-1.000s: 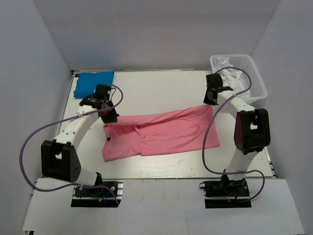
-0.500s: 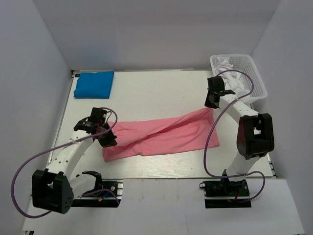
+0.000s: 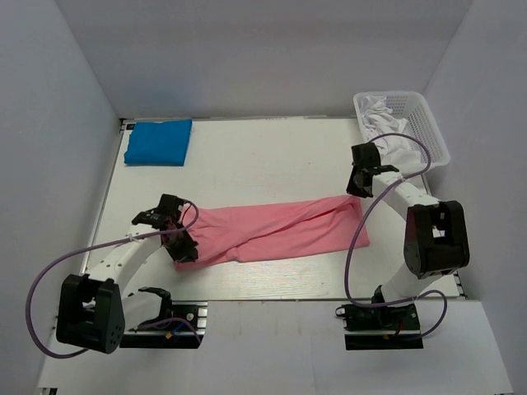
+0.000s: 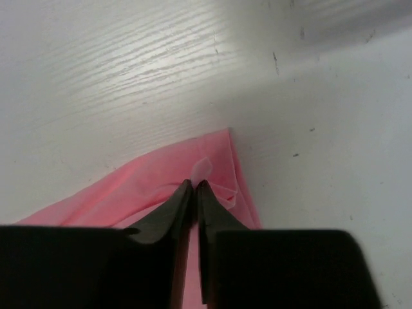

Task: Fold and stack the t-shirts
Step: Fold the other side of the tshirt into a rectangle, then rotate the tshirt 90 degrees

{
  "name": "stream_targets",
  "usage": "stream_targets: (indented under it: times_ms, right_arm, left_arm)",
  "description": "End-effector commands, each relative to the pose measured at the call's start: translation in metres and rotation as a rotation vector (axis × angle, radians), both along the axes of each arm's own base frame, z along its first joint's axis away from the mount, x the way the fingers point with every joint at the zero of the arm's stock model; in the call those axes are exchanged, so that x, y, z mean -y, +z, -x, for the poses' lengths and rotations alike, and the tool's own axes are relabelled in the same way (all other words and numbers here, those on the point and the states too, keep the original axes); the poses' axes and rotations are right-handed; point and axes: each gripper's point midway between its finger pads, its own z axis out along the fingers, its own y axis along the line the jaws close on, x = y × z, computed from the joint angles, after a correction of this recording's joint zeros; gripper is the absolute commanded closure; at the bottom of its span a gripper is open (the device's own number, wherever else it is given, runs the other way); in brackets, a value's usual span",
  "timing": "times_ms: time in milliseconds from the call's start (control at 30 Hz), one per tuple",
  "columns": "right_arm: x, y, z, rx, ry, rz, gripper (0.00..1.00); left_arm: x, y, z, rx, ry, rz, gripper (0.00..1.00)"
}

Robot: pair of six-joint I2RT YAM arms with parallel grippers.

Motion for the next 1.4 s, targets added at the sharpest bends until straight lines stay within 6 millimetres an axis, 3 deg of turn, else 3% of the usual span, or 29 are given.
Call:
stream_targets:
  times_ms: [0,33,67,100,133,167,200,267,333,467,500,567,600,700,767,933,1033,1100,1133,1367]
  right_arm:
    - [0.009,0.006,0.003,0.035,-0.079,0.002,0.86]
    - [0.018,0.002,0.013,0.002,-0.117,0.040,0.67]
    - [0.026,0.003,0.017,0.000,-0.154,0.067,0.52]
    - [0.030,0.002,0.021,-0.003,-0.198,0.070,0.12]
    - [0.037,0.001,0.032,-0.031,-0.225,0.099,0.10]
    - [0.051,0.004,0.035,-0.021,-0.267,0.159,0.10]
    - [0.053,0.007,0.035,-0.016,-0.282,0.168,0.10]
    - [0.059,0.024,0.040,-0.003,-0.295,0.206,0.10]
    - [0.051,0.040,0.038,0.024,-0.213,0.174,0.10]
    - [0.008,0.059,0.020,0.124,-0.004,0.008,0.10]
    - [-0.023,0.055,0.023,0.105,0.117,-0.107,0.10]
    - [-0.042,0.056,0.017,0.127,0.231,-0.145,0.10]
    - [-0.071,0.062,0.019,0.130,0.356,-0.230,0.10]
    - [-0.106,0.063,0.011,0.126,0.513,-0.277,0.10]
    - [-0.117,0.044,0.010,0.070,0.547,-0.260,0.10]
    - [-0.147,0.028,0.019,0.001,0.652,-0.256,0.10]
    - [-0.139,0.000,0.037,-0.089,0.633,-0.207,0.10]
    - [-0.131,-0.008,0.044,-0.117,0.601,-0.194,0.10]
    - [-0.117,-0.022,0.054,-0.160,0.557,-0.167,0.10]
    - [-0.041,-0.048,0.085,-0.241,0.308,0.011,0.10]
  left_arm:
    - [0.000,-0.002,-0.004,-0.008,0.017,-0.008,0.80]
    - [-0.001,0.000,-0.006,-0.002,0.020,-0.019,0.69]
    - [-0.002,0.000,-0.003,-0.028,0.019,-0.025,0.46]
    - [-0.004,0.005,-0.007,-0.015,0.014,-0.038,0.37]
    - [-0.005,0.008,-0.008,-0.013,0.016,-0.046,0.28]
    - [-0.006,0.011,-0.005,-0.028,0.016,-0.050,0.10]
    - [-0.007,0.019,-0.012,-0.007,0.019,-0.059,0.00]
    - [-0.011,0.028,-0.014,-0.005,0.025,-0.081,0.00]
    - [-0.012,0.045,-0.030,0.045,0.013,-0.098,0.00]
    - [-0.010,0.065,-0.066,0.111,0.008,-0.120,0.00]
    - [-0.008,0.066,-0.078,0.139,0.010,-0.114,0.00]
    - [0.005,0.065,-0.093,0.156,-0.022,-0.064,0.00]
    - [0.012,0.058,-0.109,0.177,-0.028,-0.038,0.00]
    - [0.029,0.047,-0.132,0.213,-0.067,0.032,0.00]
    - [0.035,0.030,-0.137,0.158,-0.087,0.042,0.00]
    - [0.025,-0.005,-0.131,0.042,-0.074,-0.023,0.00]
    - [0.025,-0.023,-0.130,0.003,-0.075,-0.031,0.00]
    - [0.022,-0.032,-0.133,-0.019,-0.064,-0.034,0.00]
    - [0.019,-0.038,-0.134,-0.048,-0.060,-0.061,0.00]
    - [0.006,-0.045,-0.152,-0.084,-0.045,-0.159,0.00]
